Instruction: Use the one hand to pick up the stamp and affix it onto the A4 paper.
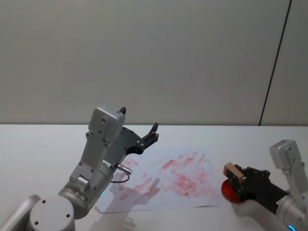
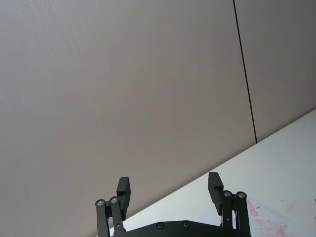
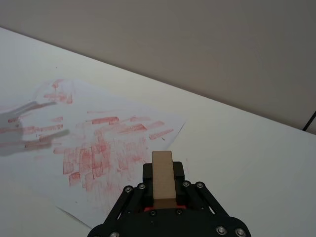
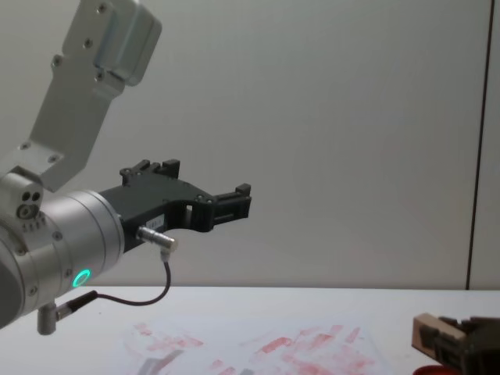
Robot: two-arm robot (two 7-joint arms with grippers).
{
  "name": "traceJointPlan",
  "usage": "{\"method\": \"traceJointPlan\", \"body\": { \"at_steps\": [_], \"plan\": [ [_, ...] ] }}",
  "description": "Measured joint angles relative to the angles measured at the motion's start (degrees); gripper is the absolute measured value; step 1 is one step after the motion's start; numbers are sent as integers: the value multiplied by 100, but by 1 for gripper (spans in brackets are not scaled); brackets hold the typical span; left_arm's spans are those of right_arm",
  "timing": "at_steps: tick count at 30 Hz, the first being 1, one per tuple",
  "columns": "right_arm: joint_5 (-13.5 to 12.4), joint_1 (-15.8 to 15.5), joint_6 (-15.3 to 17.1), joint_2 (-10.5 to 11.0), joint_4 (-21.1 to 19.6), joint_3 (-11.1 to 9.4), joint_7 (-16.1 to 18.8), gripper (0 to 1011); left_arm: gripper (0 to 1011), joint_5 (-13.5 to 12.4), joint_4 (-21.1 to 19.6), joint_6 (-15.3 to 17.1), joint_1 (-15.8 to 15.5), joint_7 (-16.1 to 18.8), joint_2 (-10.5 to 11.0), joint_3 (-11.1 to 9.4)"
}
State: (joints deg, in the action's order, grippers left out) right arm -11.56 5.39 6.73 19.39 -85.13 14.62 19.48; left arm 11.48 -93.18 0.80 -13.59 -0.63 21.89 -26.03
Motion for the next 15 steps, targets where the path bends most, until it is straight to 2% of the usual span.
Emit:
{"method": "traceJointPlan", "body": {
  "at_steps": [15],
  "plan": [
    [102,-38,130,39,132,18,83,219,1002,0,0,0,0,0,0,0]
  ]
}}
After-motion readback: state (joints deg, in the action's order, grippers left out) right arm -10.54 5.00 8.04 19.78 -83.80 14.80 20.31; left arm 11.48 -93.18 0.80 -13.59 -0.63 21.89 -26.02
